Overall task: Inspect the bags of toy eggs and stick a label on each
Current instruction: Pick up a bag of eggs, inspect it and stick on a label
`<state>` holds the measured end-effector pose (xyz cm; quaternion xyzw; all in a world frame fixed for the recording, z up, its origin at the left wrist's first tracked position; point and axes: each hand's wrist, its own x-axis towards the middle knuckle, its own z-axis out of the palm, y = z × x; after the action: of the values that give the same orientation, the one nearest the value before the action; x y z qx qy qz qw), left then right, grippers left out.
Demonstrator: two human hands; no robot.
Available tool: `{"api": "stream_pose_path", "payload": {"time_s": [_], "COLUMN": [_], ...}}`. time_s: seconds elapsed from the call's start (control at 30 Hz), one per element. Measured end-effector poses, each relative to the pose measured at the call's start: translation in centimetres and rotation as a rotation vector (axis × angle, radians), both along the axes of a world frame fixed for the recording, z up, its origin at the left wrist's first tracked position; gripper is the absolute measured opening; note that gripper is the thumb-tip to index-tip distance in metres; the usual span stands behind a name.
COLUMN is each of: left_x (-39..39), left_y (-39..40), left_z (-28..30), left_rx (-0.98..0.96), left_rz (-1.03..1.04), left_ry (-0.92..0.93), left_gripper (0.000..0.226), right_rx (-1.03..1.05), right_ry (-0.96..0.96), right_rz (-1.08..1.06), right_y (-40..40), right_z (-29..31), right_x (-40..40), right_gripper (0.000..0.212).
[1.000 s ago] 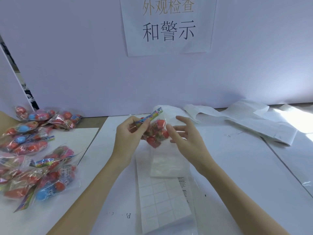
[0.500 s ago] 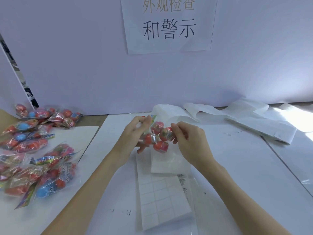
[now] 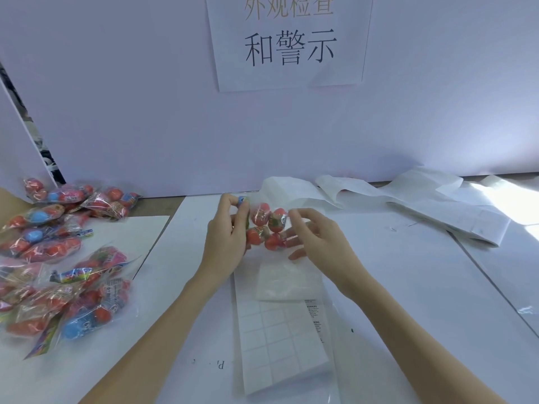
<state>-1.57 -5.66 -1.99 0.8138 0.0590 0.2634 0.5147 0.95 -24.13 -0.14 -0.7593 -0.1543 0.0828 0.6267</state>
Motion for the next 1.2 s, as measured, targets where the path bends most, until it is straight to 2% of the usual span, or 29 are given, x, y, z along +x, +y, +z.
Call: {"api": "stream_pose_path", "payload": {"time_s": [0.1, 0.17, 0.23, 0.3, 0.37, 0.5, 0.57, 0.67, 0.73, 0.83, 1.03, 1.1, 1.2], "left_x": [-0.2, -0.2, -0.3, -0.4, -0.4, -0.6, -0.7, -0.7, -0.7, -0.7, -0.4, -0.2, -0.3], "left_y": [0.3, 0.3, 0.4, 0.6, 0.9, 1.1, 1.0, 0.2, -0.3, -0.7, 0.8, 1.3, 1.7], "left_z": [0.2, 0.4, 0.5, 0.6, 0.6, 0.5, 0.4, 0.7, 1.0, 1.4, 2.2, 2.3, 1.9], "left_rx": [-0.088, -0.089, 0.032, 0.277, 0.43, 0.468, 0.378, 0.151, 0.093, -0.087, -0.6, -0.61, -0.44], "left_rz": [0.012, -0.001, 0.029, 0.105, 0.162, 0.195, 0.208, 0.126, 0.005, -0.14, -0.163, -0.092, -0.065], "left_ry": [-0.007, 0.002, 0.012, 0.004, -0.025, -0.087, -0.095, -0.034, 0.013, 0.052, -0.025, -0.031, -0.084], "left_gripper": [0.021, 0.022, 0.025, 0.029, 0.023, 0.017, 0.02, 0.04, 0.048, 0.026, 0.029, 0.035, 0.063], "right_rx": [0.039, 0.13, 0.168, 0.147, 0.127, 0.13, 0.201, 0.349, 0.283, 0.151, -0.152, -0.272, -0.416], "right_ry": [0.024, 0.03, 0.041, 0.044, 0.046, 0.085, 0.159, 0.257, 0.211, 0.127, -0.009, -0.06, -0.189], "right_rz": [0.151, 0.172, 0.157, 0.159, 0.174, 0.168, 0.138, 0.108, 0.142, 0.204, 0.241, 0.313, 0.234], "right_y": [0.0, 0.2, 0.0, -0.2, -0.2, 0.0, 0.0, 0.0, 0.0, -0.1, -0.9, -1.4, -1.7], "right_z": [-0.2, -0.2, 0.1, 0.3, 0.3, 0.2, 0.2, 0.1, 0.1, -0.1, -0.7, -0.7, -0.9], "right_x": [-0.2, -0.4, -0.2, 0.0, -0.1, -0.4, -0.4, -0.3, -0.2, -0.3, 0.5, 0.8, 1.5], "right_gripper": [0.032, 0.033, 0.033, 0.033, 0.033, 0.033, 0.033, 0.034, 0.032, 0.028, 0.057, 0.053, 0.028]}}
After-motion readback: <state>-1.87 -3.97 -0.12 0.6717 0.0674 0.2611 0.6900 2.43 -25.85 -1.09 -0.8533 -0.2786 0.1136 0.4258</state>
